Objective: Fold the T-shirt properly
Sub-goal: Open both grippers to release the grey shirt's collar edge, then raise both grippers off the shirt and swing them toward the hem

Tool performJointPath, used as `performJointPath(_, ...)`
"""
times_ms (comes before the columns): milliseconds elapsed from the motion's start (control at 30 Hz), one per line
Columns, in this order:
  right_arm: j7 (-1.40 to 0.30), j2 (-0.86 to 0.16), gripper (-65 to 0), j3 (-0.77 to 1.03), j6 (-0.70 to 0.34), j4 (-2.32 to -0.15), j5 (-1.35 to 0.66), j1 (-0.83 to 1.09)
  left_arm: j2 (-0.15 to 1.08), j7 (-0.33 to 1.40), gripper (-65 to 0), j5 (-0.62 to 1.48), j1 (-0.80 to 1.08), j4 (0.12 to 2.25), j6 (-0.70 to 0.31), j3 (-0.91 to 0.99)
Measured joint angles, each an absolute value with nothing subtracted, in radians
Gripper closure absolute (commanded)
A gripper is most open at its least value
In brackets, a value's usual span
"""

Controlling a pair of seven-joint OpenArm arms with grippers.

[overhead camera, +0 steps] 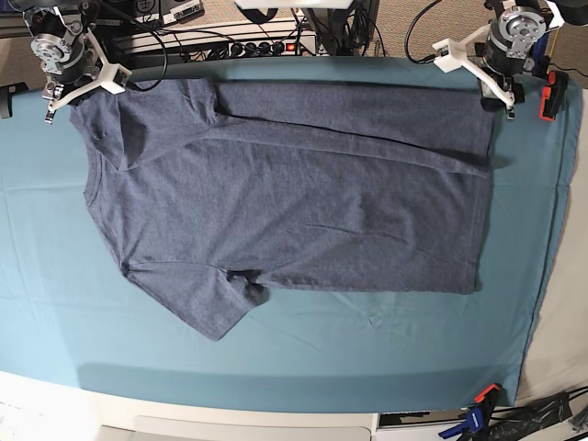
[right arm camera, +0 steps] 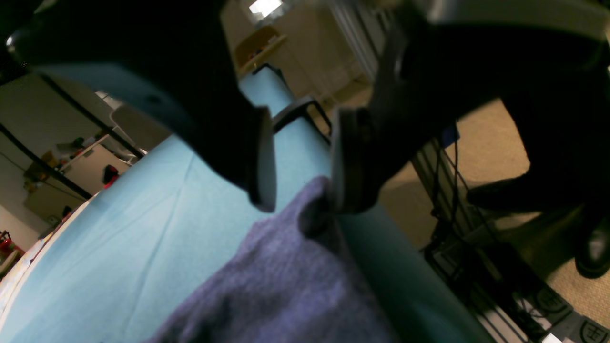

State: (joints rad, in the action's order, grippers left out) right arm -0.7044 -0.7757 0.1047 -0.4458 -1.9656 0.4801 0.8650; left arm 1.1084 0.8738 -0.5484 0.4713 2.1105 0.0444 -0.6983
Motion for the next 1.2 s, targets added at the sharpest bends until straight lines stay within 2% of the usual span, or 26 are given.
performJointPath(167, -0.716, -0.776, -21.3, 0.105, -0.446, -1.966, 0.479, 0.865, 1.108, 0.875, -28.6, -0.548, 0.471, 2.111, 0.044, -0.698)
performJointPath(333, -0.837, -0.775, -21.3, 0.105, -0.442, -1.973, 0.418, 0.868, 1.109, 0.912, -28.6, -0.549, 0.471, 2.111, 0.045, -0.698)
performJointPath(567, -0.945, -0.778, -21.3, 0.109, -0.401, -2.175, 0.435, 0.936, 1.111, 0.952, -28.6, -0.571, 0.471, 2.197, 0.049, -0.698)
performJointPath(733, -0.944, -0.778, -21.3, 0.109, -0.291, -2.343, 0.556, 0.992, 1.117, 0.942, -28.6, -0.572, 0.469, 2.336, 0.052, -0.697)
performJointPath(933, -0.921, -0.750, -21.3, 0.116, -0.079, -2.342, 0.709, 0.920, 1.111, 0.862, -28.5, -0.510, 0.390, 2.341, 0.069, -0.612)
performJointPath(1100, -0.879, -0.637, -21.3, 0.216, 0.002, -2.342, 0.620, 0.749, 1.108, 0.769, -28.3, -0.302, 0.315, 2.341, 0.056, -0.401)
performJointPath(1200, -0.854, -0.555, -21.3, 0.274, 0.004, -2.342, 0.500, 0.637, 1.101, 0.744, -28.3, -0.210, 0.276, 2.341, 0.043, -0.297)
